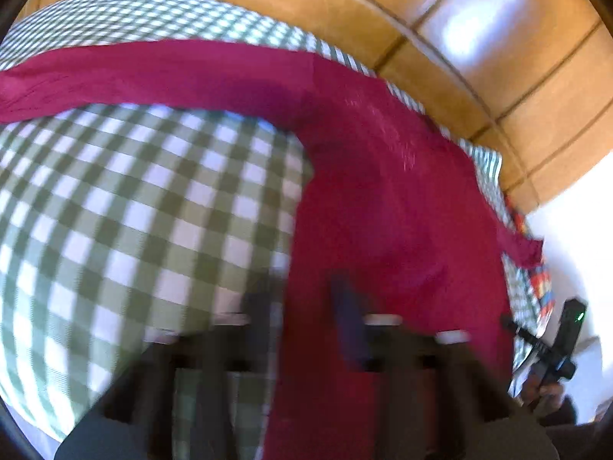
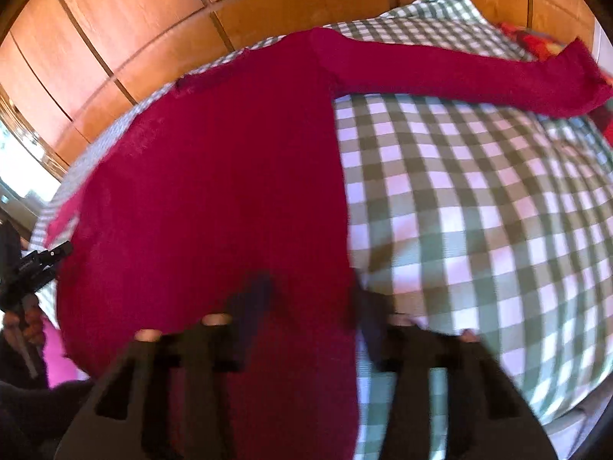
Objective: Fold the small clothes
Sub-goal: 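Smooth the sweater body flat with both grippers, pressing the fabric down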
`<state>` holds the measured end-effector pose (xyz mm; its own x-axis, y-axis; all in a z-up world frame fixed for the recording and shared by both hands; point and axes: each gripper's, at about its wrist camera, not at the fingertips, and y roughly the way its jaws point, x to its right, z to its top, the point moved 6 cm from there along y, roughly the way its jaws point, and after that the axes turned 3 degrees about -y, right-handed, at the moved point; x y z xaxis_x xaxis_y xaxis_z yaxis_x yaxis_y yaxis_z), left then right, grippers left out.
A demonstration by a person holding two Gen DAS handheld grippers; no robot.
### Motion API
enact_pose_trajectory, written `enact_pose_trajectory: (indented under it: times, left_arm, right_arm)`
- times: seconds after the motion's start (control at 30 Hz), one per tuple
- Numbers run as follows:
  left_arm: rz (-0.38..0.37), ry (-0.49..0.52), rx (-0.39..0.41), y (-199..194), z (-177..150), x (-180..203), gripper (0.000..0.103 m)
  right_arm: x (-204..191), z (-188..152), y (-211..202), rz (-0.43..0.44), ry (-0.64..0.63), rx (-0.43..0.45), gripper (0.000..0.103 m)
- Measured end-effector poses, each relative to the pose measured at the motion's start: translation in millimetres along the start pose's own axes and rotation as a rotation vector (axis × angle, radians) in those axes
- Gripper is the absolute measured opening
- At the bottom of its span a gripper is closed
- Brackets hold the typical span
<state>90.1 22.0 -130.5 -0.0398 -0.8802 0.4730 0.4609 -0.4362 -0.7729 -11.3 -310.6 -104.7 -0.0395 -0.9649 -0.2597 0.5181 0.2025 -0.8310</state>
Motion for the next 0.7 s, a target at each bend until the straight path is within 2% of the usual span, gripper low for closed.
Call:
enact_pose_trajectory:
  times: [0.1, 0.2, 0.27, 0.3, 0.33, 0.37, 0.4, 0.53, 0.7]
  left_arm:
    - [0.093, 0.076, 0.020, -5, -15, 6, 0.014]
    - [0.078, 0.040, 0.025, -9, -23, -2, 0.015]
    - [0.070, 0.000, 0.028, -13, -22, -6, 0.019]
    - [0.089, -0.004, 0.041, -17, -20, -6, 0.026]
    - [0.107, 0.002, 0.054, -21, -17, -6, 0.028]
    - [0.133, 0.024, 0.086, -26, -13, -2, 0.028]
    - [0.140, 0.048, 0.113, -30, -9, 4, 0.028]
    - [0.110, 0.116, 0.158, -32, -1, 28, 0.028]
    - [0.102, 0.240, 0.116, -10, -10, 66, 0.028]
  right_arm:
    - [2, -5, -7, -0.034, -0.040, -0.007, 0.007]
    - [6, -9, -1, -0.030, -0.031, -0.021, 0.008]
    - [5, -6, -2, -0.002, -0.018, -0.026, 0.013]
    - [8, -3, -4, 0.020, -0.007, -0.023, 0.023]
    - [11, 0, -6, 0.028, 0.004, -0.015, 0.041]
    - [17, 6, -10, 0.020, 0.028, 0.010, 0.049]
    - [26, 11, -14, 0.009, 0.058, 0.036, 0.059]
    - [75, 35, -26, -0.006, 0.232, 0.130, 0.063]
    - [175, 64, -32, -0.043, 0.565, 0.246, 0.064]
